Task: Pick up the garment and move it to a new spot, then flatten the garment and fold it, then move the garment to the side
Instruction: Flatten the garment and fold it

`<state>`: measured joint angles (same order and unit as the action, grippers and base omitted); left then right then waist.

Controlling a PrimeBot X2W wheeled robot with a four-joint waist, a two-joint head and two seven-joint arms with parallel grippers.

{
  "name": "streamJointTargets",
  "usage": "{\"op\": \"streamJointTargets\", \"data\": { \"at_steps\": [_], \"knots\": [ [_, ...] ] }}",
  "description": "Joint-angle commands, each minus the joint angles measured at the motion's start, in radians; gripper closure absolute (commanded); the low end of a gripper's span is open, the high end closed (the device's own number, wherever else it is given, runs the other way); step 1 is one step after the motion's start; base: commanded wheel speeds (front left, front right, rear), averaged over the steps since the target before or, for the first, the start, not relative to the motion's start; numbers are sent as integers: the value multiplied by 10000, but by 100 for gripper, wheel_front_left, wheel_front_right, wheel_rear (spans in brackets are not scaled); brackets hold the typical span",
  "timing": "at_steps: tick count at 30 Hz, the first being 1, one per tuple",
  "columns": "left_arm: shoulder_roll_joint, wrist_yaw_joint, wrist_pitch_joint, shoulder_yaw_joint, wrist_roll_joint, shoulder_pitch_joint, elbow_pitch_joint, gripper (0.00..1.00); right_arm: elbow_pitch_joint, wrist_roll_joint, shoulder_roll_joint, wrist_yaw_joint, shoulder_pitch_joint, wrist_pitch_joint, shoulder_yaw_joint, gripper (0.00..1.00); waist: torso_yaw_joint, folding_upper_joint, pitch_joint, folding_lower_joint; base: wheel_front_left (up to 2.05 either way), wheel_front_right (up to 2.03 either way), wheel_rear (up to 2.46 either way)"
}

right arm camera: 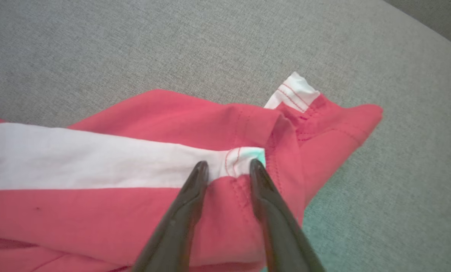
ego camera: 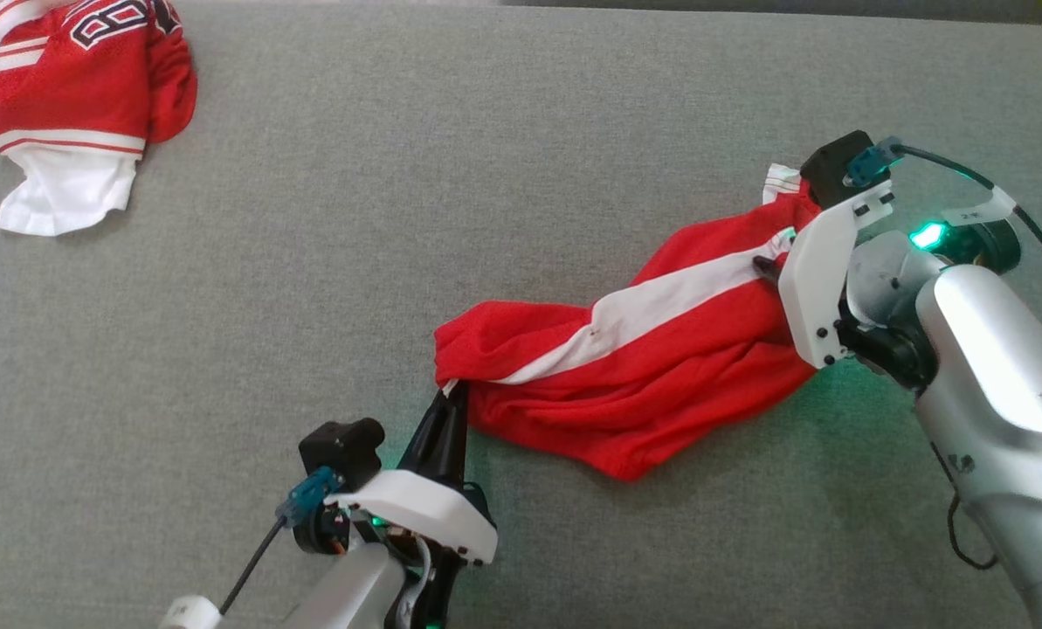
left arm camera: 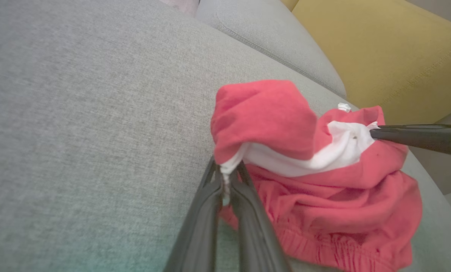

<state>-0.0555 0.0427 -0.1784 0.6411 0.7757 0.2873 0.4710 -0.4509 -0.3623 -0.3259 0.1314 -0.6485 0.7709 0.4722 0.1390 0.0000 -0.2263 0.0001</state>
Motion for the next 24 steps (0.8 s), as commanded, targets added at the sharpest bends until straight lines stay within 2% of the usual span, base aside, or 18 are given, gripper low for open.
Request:
{"op": "streamJointTargets", "data": {
  "at_steps": [1, 5, 6, 7, 8, 14, 21, 24],
  "knots": [
    [5, 9, -145, -252, 42, 336, -280, 100, 280, -38, -63, -7, -394, 12, -12, 51, 13, 0, -19, -1, 0, 0, 0],
    [-3, 17, -170, -256, 62, 372, -259, 100, 192, 26, -8, -7, -428, -304, -194, 72, -3, 0, -27, -1, 0, 0, 0],
    [-14, 18, -180, -262, 65, 377, -256, 100, 176, 52, 23, -7, -429, -420, -255, 82, -15, 0, -23, -1, 0, 0, 0],
    [-28, 21, -189, -273, 70, 383, -261, 100, 169, 83, 57, -7, -436, -568, -330, 88, -33, 0, -14, -1, 0, 0, 0],
    [-45, 30, -198, -288, 75, 386, -274, 100, 158, 122, 97, -7, -445, -747, -436, 100, -58, 0, -1, -1, 0, 0, 0],
    [-322, 125, -233, -398, -11, 527, -503, 100, 170, 159, 426, -7, -377, -1812, -973, 100, -252, 0, 199, -1, 0, 0, 0],
    [-961, 300, 16, -565, -257, 1007, -1271, 100, 655, 72, 680, -7, -89, -3019, -1653, 100, -510, 0, 586, -1, 0, 0, 0],
    [-1609, 474, 464, -733, -495, 1554, -2173, 100, 1250, 65, 771, -7, 257, -3711, -2280, 100, -707, 0, 988, -1, 0, 0, 0]
  ]
}}
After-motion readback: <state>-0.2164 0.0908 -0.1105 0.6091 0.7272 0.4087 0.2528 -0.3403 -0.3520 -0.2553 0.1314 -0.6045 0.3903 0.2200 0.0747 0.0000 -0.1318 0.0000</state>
